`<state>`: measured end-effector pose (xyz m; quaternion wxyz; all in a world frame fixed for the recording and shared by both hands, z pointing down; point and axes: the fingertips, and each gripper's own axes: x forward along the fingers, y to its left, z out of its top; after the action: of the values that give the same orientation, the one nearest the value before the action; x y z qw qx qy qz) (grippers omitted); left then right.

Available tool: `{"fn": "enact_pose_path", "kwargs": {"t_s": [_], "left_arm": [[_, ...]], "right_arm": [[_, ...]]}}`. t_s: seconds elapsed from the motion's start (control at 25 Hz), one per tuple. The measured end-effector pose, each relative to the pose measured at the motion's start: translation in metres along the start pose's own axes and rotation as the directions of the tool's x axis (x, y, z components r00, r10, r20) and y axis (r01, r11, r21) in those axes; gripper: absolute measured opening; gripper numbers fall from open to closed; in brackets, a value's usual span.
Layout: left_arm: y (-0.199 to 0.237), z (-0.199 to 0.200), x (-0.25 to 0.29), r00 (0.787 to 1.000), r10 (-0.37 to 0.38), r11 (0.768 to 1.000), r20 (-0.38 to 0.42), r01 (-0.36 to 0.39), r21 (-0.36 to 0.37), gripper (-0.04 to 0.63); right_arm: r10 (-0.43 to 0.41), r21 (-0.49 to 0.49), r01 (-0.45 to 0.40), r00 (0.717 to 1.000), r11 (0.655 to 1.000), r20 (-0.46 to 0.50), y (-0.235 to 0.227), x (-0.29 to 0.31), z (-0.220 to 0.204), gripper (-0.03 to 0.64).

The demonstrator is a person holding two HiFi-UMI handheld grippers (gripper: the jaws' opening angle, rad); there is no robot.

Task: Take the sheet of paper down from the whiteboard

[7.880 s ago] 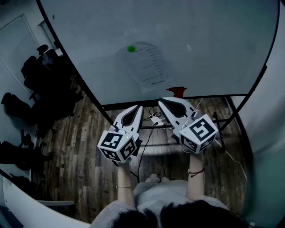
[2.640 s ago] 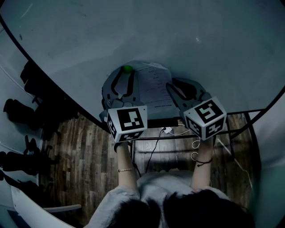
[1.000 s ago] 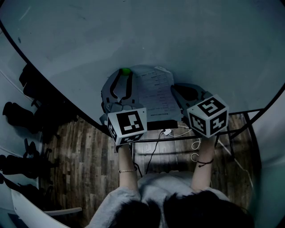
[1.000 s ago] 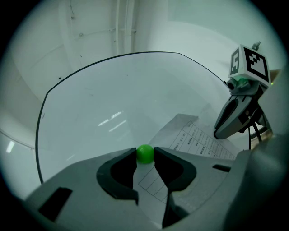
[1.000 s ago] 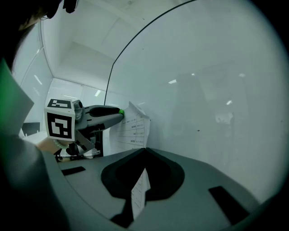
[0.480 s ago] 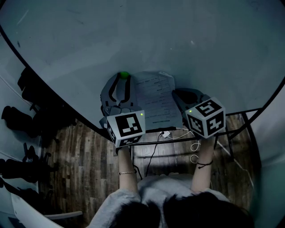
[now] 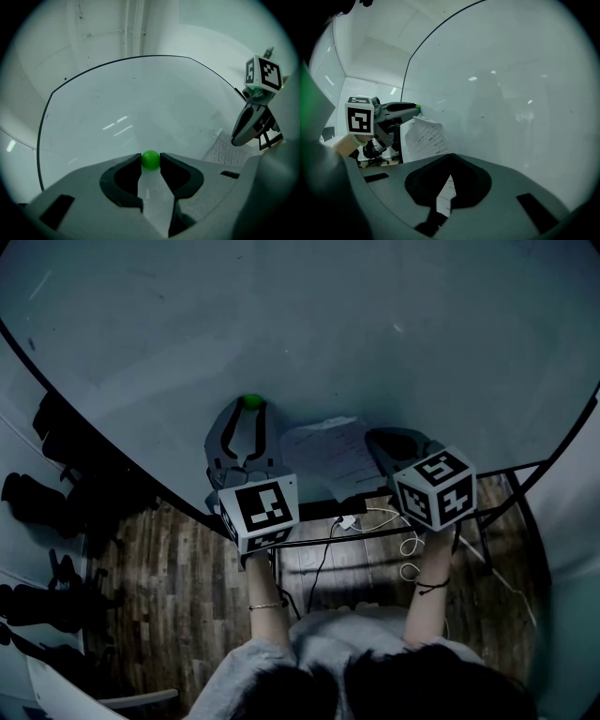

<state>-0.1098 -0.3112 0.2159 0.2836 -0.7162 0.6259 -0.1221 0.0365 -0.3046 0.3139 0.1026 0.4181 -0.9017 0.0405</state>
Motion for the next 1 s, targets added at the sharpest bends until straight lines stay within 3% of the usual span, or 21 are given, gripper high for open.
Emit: {"fn": "enact_pose_path", "kwargs": {"t_s": [0.56, 1.0], "left_arm": [[0.001, -0.004, -0.015, 1.000, 0.004, 0.997, 0.009, -0.003, -0.080, 0.112], [-0.002, -0.033, -0.039, 0.999, 0.021, 0.966, -0.041, -0.031, -0.258, 0.107]], "right_arm": [[0.033, -0.004, -0.033, 0.999, 0.999, 0.006, 0.008, -0.001, -0.002, 0.000], [0.059, -0.016, -0.059, 0.998, 0.998, 0.025, 0.016, -0.005, -0.007, 0.000]]}}
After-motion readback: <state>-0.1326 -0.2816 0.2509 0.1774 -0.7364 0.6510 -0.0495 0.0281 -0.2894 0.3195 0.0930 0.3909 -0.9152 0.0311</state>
